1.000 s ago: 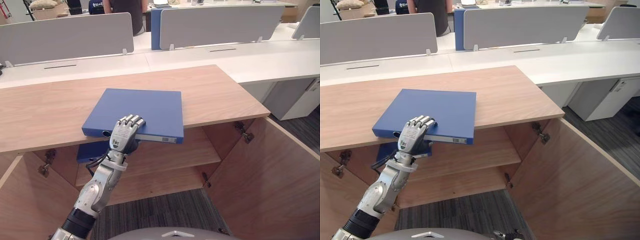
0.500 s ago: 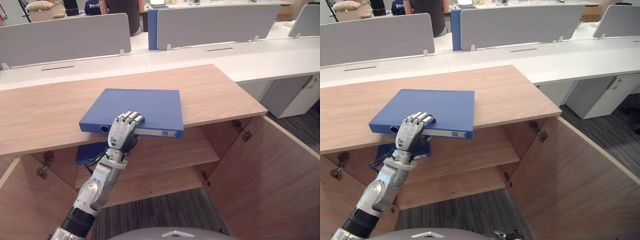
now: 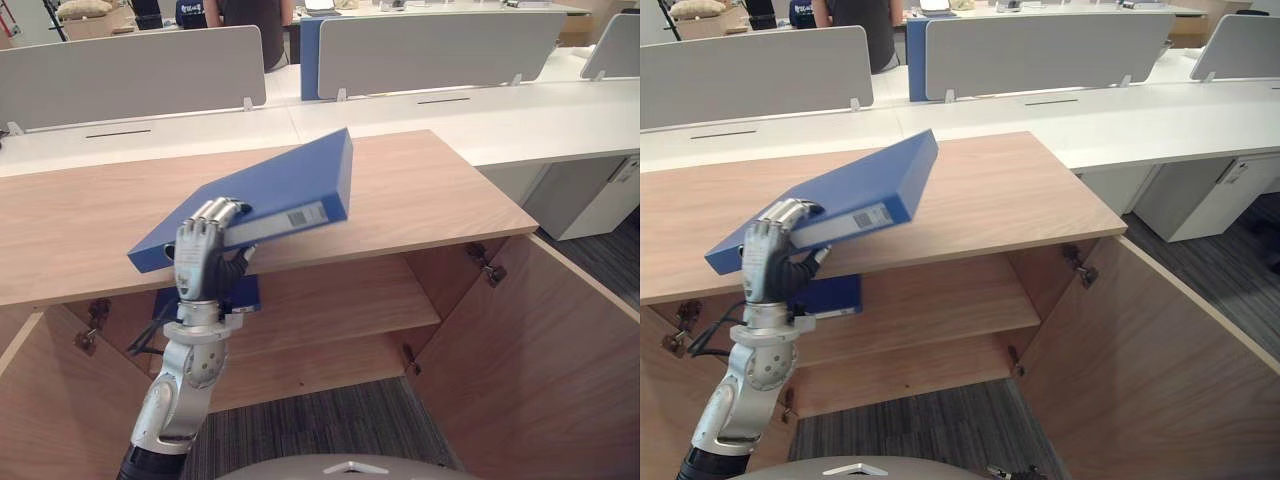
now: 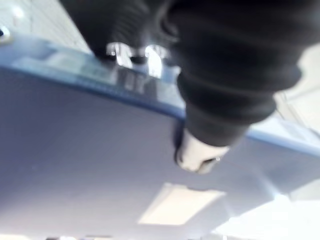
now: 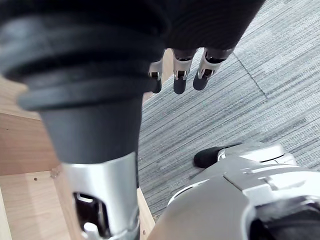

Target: Walk over to the cabinet, pick up the folder, carry it to the office cabinet, place the folder inside the office cabinet, then close the office cabinet door

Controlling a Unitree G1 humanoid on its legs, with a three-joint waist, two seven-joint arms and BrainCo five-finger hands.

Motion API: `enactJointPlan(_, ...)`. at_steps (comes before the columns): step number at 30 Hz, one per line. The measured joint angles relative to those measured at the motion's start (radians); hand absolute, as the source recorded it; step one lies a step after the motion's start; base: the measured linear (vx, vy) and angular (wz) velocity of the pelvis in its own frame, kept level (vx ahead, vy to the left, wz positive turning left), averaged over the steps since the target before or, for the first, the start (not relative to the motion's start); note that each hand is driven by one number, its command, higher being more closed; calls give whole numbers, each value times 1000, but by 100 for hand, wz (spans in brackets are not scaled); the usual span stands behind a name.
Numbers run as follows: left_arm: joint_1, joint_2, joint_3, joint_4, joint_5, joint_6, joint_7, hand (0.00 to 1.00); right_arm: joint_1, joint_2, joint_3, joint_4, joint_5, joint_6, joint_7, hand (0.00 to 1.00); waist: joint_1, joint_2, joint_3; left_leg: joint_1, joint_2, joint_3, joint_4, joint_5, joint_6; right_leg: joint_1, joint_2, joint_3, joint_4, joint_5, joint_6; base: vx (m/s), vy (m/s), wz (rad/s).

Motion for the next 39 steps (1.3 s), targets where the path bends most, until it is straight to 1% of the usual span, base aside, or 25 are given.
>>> enactJointPlan(2, 5, -21, 30, -29, -52, -4, 26, 100, 0, 2, 1, 1, 0, 0, -7, 0, 5, -3, 1, 3, 0, -1, 0, 0, 0, -2, 0, 2, 11, -6, 0, -18, -14, 0)
enactJointPlan(5, 17, -49, 71, -77, -119, -6, 42, 100, 1, 3, 8, 2, 0, -1, -11, 0, 12, -6, 1, 7, 1, -1, 1, -1, 0, -8, 0, 5, 33, -17, -1, -35, -24, 0)
enactJointPlan(7, 19, -50, 77, -101, -170, -11, 63, 100, 1, 4, 9, 11, 2, -4, -12, 0, 22, -9, 1, 6, 2, -1, 12, -7, 0, -7, 0, 7, 37, -20, -2, -39, -23, 0)
enactJointPlan(9, 21, -56, 95, -130, -217, -18, 67, 100, 1, 5, 15, 12, 4, -5, -12, 0, 27, -11, 2, 1, 3, -2, 26, -14, 2, -6, 0, 7, 40, -22, -2, -40, -22, 1)
enactJointPlan(13, 32, -96, 110, -174, -313, -49, 74, 100, 0, 4, 40, 11, 10, -7, -14, 0, 35, -11, 1, 1, 3, -6, 29, -14, 2, -9, -1, 5, 53, -28, -2, -38, -24, 3)
enactJointPlan(15, 50, -115, 106, -192, -394, -66, 77, 100, 1, 4, 48, 10, 20, -7, -17, 0, 37, -12, 1, -1, 2, -7, 32, -14, 2, -10, -1, 5, 56, -29, -2, -34, -21, 2)
enactJointPlan(16, 54, -121, 103, -197, -415, -70, 78, 100, 1, 4, 48, 10, 20, -7, -18, 0, 38, -12, 1, -2, 2, -7, 34, -14, 2, -10, -1, 4, 56, -29, -2, -42, -25, 4)
enactJointPlan(17, 59, -129, 96, -203, -485, -87, 77, 100, 1, 5, 53, 10, 20, -7, -20, 0, 40, -15, -1, -6, 2, -11, 38, -14, 2, -11, -1, 2, 57, -29, -2, -36, -22, 4)
enactJointPlan(20, 60, -129, 80, -204, -552, -104, 64, 100, 1, 2, 75, 7, 21, -7, -21, 0, 45, -19, -3, -6, 2, -12, 40, -14, 2, -10, -1, 1, 58, -29, -2, -25, -14, 2)
enactJointPlan(21, 63, -129, 67, -205, -600, -117, 50, 100, 1, 1, 85, 4, 21, -7, -21, 0, 47, -21, -4, -6, 2, -12, 41, -14, 2, -10, -1, 1, 59, -29, -2, -45, -21, 0)
enactJointPlan(22, 69, -130, 55, -205, -661, -133, 21, 100, 1, 2, 86, 0, 24, -7, -21, 0, 47, -22, -6, -6, 2, -12, 42, -14, 2, -10, -1, 1, 60, -29, -2, -37, -16, 0)
enactJointPlan(23, 72, -130, 50, -206, -680, -137, 14, 100, 1, 4, 86, -3, 34, -7, -21, 0, 48, -23, -7, -5, 2, -12, 42, -14, 2, -9, -1, 1, 60, -29, -2, -41, -17, 0)
enactJointPlan(24, 85, -132, 34, -207, -752, -154, -26, 100, 2, 5, 86, -14, 41, -7, -21, 0, 47, -24, -7, -5, 2, -11, 43, -14, 2, -9, -2, 2, 61, -29, -2, -34, -13, 0)
enactJointPlan(25, 89, -133, 27, -207, -780, -160, -41, 100, 3, 5, 86, -21, 41, -7, -21, 0, 46, -25, -7, -5, 2, -11, 43, -14, 2, -9, -2, 2, 61, -29, -2, -40, -16, 0)
enactJointPlan(26, 96, -135, 17, -207, -851, -169, -80, 100, 2, 5, 86, -28, 41, -7, -20, 0, 46, -25, -7, -4, 2, -11, 44, -14, 2, -9, -3, 2, 61, -28, -2, 0, 0, 0)
enactJointPlan(27, 99, -136, 10, -207, -879, -171, -100, 100, 2, 5, 86, -30, 42, -7, -20, 0, 47, -25, -7, -4, 2, -11, 44, -14, 2, -8, -3, 2, 61, -28, -2, -32, -13, 0)
enactJointPlan(29, 111, -147, -17, -207, -973, -174, -163, 100, 2, 5, 86, -38, 52, -7, -19, 0, 47, -25, -8, -3, 2, -11, 46, -14, 2, -7, -3, 2, 61, -28, -2, -18, -8, 0)
enactJointPlan(30, 117, -149, -23, -207, -996, -175, -180, 100, 2, 5, 86, -41, 55, -7, -19, 0, 47, -24, -8, -3, 2, -11, 46, -14, 2, -7, -3, 2, 61, -28, -2, 0, 0, 0)
enactJointPlan(31, 130, -152, -35, -207, -1046, -175, -216, 100, 2, 5, 86, -49, 60, -7, -19, 0, 46, -24, -8, -3, 3, -10, 46, -14, 2, -7, -2, 3, 61, -28, -2, 0, 0, 0)
enactJointPlan(37, 192, -154, -105, -178, -1195, -170, -361, 100, 4, 20, 84, -129, 89, -14, -17, 0, 49, -22, -9, -4, 6, 1, 45, -14, 2, -13, -1, 14, 61, -26, -2, -14, -6, -4)
enactJointPlan(39, 207, -152, -124, -123, -1241, -158, -418, 100, 11, 45, 84, -207, 100, -27, -14, 0, 48, -20, -10, -4, 6, 3, 45, -14, 2, -14, 0, 18, 61, -25, -1, -13, -4, -5)
